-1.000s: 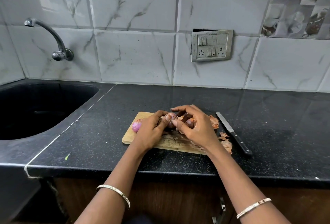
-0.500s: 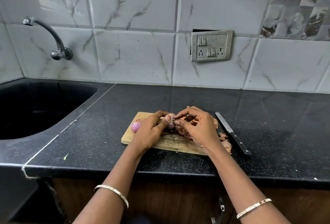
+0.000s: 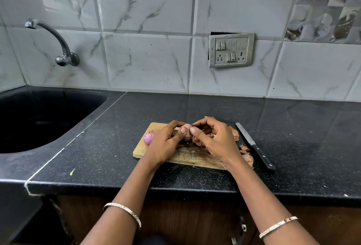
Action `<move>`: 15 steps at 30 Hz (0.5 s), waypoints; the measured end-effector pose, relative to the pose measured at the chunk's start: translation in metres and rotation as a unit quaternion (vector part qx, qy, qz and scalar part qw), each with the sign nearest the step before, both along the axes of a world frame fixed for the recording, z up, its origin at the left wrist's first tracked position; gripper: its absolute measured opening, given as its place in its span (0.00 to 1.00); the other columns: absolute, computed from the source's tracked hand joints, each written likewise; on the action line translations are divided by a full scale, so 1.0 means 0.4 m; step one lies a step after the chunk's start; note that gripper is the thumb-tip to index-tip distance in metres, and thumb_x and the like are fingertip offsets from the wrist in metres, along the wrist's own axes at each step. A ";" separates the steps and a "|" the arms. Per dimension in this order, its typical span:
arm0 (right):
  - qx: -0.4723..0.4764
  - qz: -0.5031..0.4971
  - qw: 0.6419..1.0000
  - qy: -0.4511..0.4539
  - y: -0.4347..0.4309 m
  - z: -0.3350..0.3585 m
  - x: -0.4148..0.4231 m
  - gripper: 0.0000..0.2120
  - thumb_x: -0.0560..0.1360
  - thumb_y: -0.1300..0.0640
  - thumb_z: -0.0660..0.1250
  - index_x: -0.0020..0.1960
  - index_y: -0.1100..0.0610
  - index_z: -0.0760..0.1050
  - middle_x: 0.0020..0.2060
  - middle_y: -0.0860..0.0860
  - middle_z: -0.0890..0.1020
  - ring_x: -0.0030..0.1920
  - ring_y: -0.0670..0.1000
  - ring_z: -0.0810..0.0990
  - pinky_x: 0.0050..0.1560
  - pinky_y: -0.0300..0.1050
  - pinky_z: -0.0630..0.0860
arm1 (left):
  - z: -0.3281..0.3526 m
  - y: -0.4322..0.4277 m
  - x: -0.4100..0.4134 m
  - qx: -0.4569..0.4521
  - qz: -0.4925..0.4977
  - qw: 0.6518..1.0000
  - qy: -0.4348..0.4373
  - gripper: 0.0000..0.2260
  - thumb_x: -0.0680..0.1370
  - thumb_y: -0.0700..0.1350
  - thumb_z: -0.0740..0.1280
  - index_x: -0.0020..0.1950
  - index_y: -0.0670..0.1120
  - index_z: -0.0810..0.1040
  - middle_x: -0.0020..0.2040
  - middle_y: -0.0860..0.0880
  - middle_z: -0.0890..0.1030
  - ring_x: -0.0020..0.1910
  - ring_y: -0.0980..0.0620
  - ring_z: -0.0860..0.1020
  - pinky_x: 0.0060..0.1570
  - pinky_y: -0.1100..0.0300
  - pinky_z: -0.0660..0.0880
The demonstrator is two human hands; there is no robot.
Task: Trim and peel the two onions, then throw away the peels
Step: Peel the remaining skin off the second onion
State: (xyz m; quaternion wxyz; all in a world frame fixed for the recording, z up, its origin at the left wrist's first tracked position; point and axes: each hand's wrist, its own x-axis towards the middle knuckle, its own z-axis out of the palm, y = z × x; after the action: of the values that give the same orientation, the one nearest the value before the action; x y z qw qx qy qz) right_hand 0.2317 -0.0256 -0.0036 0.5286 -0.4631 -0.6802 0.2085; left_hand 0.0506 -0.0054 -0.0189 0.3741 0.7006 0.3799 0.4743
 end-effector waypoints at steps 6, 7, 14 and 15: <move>-0.047 0.035 0.996 0.071 0.008 -0.008 0.007 0.05 0.75 0.58 0.76 0.50 0.57 0.86 0.42 0.51 0.87 0.43 0.51 0.86 0.47 0.50 0.83 | 0.003 -0.004 -0.002 -0.011 -0.008 1.000 0.001 0.12 0.81 0.53 0.66 0.59 0.48 0.79 0.45 0.48 0.86 0.48 0.54 0.84 0.56 0.50 0.79; -0.048 0.034 0.996 0.074 0.010 -0.010 0.008 0.05 0.75 0.60 0.75 0.50 0.57 0.86 0.41 0.51 0.87 0.43 0.52 0.86 0.47 0.50 0.84 | 0.003 -0.004 -0.002 -0.014 -0.008 1.000 0.004 0.14 0.79 0.55 0.65 0.59 0.49 0.79 0.46 0.48 0.86 0.49 0.53 0.84 0.58 0.48 0.79; -0.097 0.044 0.989 0.106 0.006 -0.003 0.003 0.06 0.76 0.67 0.72 0.50 0.60 0.85 0.40 0.55 0.87 0.37 0.49 0.85 0.41 0.41 0.81 | -0.001 -0.004 -0.006 -0.029 -0.010 1.000 0.004 0.16 0.76 0.58 0.65 0.59 0.51 0.80 0.49 0.47 0.87 0.53 0.48 0.84 0.62 0.40 0.77; -0.103 0.051 0.987 0.109 0.006 -0.001 0.003 0.04 0.75 0.63 0.73 0.49 0.58 0.85 0.39 0.55 0.87 0.37 0.49 0.84 0.40 0.40 0.80 | 0.000 -0.005 -0.006 -0.034 -0.011 0.999 0.000 0.15 0.77 0.56 0.65 0.59 0.50 0.79 0.49 0.47 0.87 0.53 0.48 0.84 0.62 0.40 0.77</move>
State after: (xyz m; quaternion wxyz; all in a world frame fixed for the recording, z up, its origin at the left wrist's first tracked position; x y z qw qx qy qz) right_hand 0.2329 -0.0234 -0.0041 0.5378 -0.4547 -0.6158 0.3533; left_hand 0.0482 -0.0075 -0.0189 0.4024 0.6916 0.3881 0.4573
